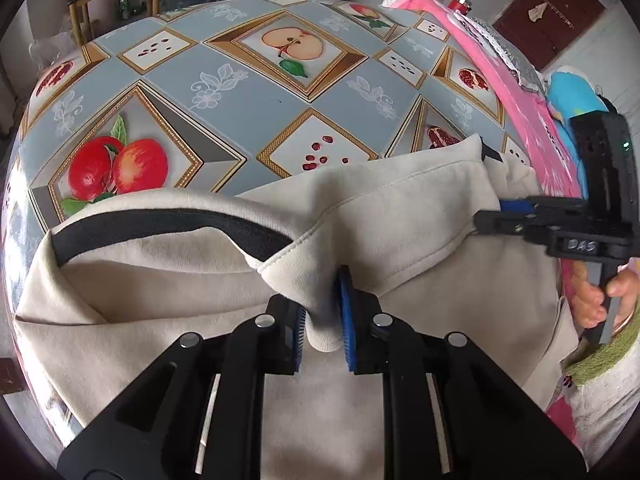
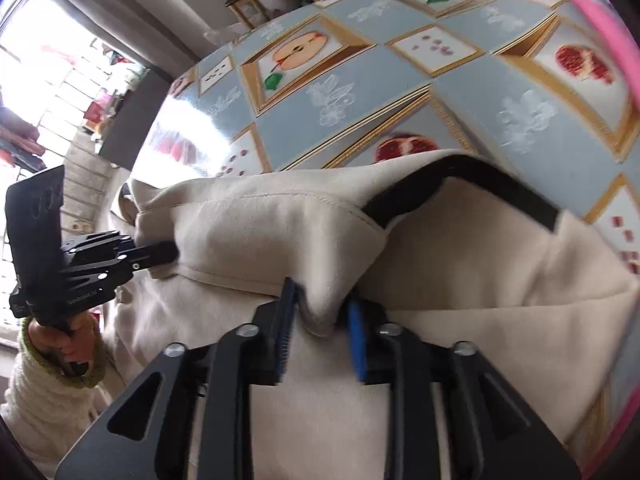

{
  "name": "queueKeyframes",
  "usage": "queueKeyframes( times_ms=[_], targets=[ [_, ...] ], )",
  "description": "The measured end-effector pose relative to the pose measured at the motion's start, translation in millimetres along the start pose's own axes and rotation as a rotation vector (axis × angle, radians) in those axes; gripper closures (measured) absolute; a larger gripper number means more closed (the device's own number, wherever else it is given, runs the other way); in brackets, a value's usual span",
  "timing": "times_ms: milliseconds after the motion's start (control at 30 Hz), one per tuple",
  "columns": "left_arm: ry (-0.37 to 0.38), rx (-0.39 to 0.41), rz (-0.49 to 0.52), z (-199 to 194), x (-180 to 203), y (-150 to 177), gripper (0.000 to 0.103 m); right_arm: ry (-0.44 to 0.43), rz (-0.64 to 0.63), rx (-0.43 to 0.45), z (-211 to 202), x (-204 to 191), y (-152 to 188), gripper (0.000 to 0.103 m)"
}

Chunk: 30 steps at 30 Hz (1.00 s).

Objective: Fold large clothes

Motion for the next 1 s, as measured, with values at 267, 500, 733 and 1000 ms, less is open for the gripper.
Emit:
queueKeyframes(
  times_ms=[267, 500, 733, 1000],
  targets=[
    [-0.047, 0.008, 0.081, 3.1, 4.6, -5.0, 0.087, -0.003, -0.066, 0.222, -49.1, -42.3, -11.0, 0.074],
    [-0.151, 0.063, 0.190, 0.3, 4.8, -11.2, 0.086, -0.066, -0.190, 0.024, 35.2, -94.6, 3.2, 0.094],
    [-0.072, 0.165, 0.070, -40.3, -9.3, -8.5, 0.085, -0.079, -0.196, 0.019, 41.6, -92.1, 10.4, 0.097],
    [-0.022, 0.211, 0.055, -46.9, 10.5, -17.1, 0.085, -0.041, -0.269, 0.042, 44.6, -98.4, 10.4, 0.097]
  ],
)
Point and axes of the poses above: each gripper's, at about its wrist camera, not at the fingertips, and z roughly the way its jaws point, x to its right, y to its underside, the point moved 5 cm from there along z, roughly the way its jaws point, and after that the axes turned 2 degrees about z, right-handed, at the moved point
